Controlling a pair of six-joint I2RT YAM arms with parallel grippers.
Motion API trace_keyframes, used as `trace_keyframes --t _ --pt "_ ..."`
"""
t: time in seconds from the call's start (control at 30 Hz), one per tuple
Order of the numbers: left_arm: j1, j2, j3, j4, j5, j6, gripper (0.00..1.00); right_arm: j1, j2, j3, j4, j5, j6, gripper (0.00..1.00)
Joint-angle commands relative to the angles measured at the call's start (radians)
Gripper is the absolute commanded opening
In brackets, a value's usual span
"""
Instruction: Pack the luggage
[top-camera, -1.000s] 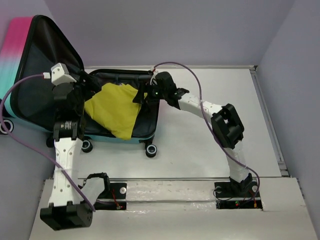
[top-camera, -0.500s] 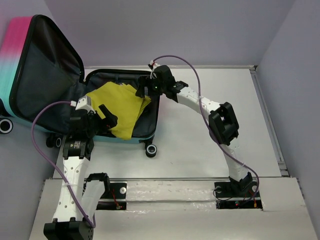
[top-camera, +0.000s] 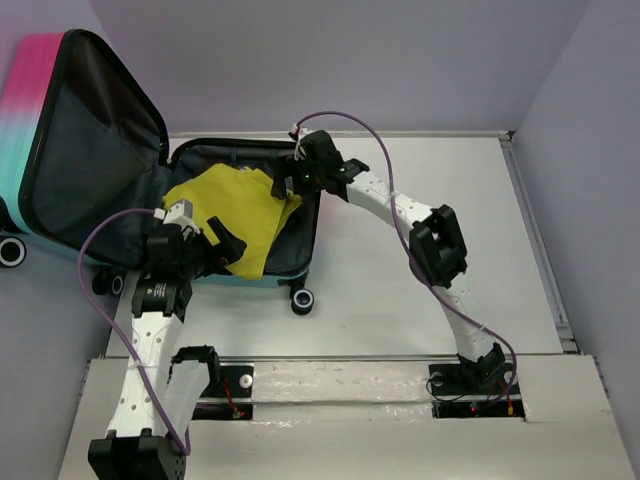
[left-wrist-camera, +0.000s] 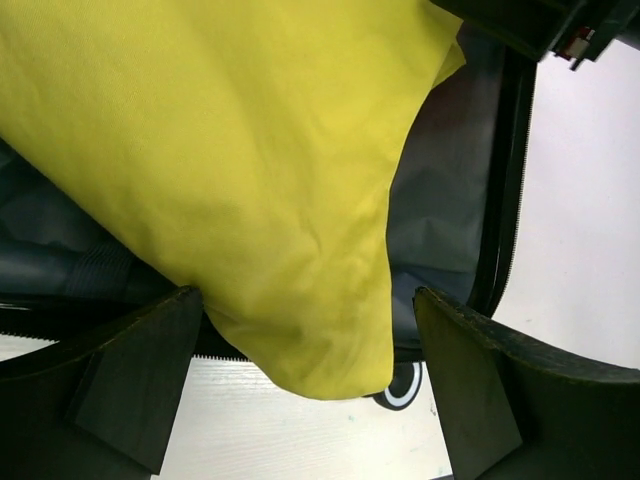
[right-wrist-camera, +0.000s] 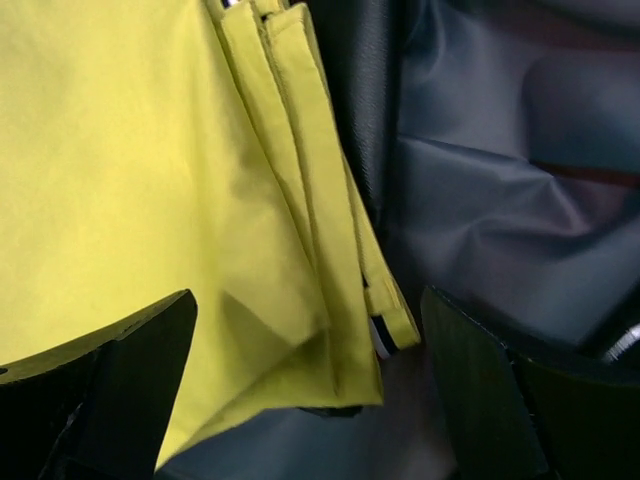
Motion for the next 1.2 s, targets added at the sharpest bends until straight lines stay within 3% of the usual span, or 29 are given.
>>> trace_keyframes --t 0.0,0.13,0.43,0.5,0.53,0.6,0.63,0.7,0.73,0.93,1.17 --pt "-0.005 0.012 0.012 0.064 0.044 0.006 0.99 0.006 0.112 0.107 -0.079 -0.051 -0.021 1.0" --pt "-0.008 0.024 0.001 0.084 0.063 0.007 0.99 0.006 0.181 0.19 -0.091 -0.132 -0.004 1.0" --pt "-0.013 0.045 -0.01 0.107 0.088 0.021 0.99 0.006 0.255 0.317 -0.114 -0.145 -0.004 0.97" --pt "-0.014 0.042 -0.014 0.112 0.099 0.021 0.99 0.006 0.261 0.322 -0.117 -0.159 -0.007 0.88" --pt "-0.014 0.042 -0.017 0.115 0.102 0.021 0.99 0.006 0.258 0.313 -0.12 -0.171 -0.013 0.75" --pt "-0.016 0.042 -0.025 0.124 0.117 0.019 0.99 0.006 0.243 0.299 -0.12 -0.174 -0.021 0.58" --pt "-0.016 0.044 -0.025 0.13 0.122 0.015 0.99 0.006 0.236 0.293 -0.117 -0.168 -0.028 0.38" --pt "-0.016 0.047 -0.027 0.144 0.131 0.015 0.99 0.006 0.213 0.297 -0.114 -0.144 -0.038 0.15" --pt "-0.016 0.05 -0.028 0.149 0.136 0.015 0.99 0.006 0.204 0.3 -0.087 -0.134 -0.038 0.11" --pt "-0.022 0.076 -0.043 0.193 0.159 0.001 0.99 0.006 0.154 0.374 0.045 -0.044 -0.048 0.07" --pt "-0.028 0.081 -0.042 0.202 0.151 -0.005 0.99 -0.013 0.177 0.475 0.125 -0.071 -0.073 0.07"
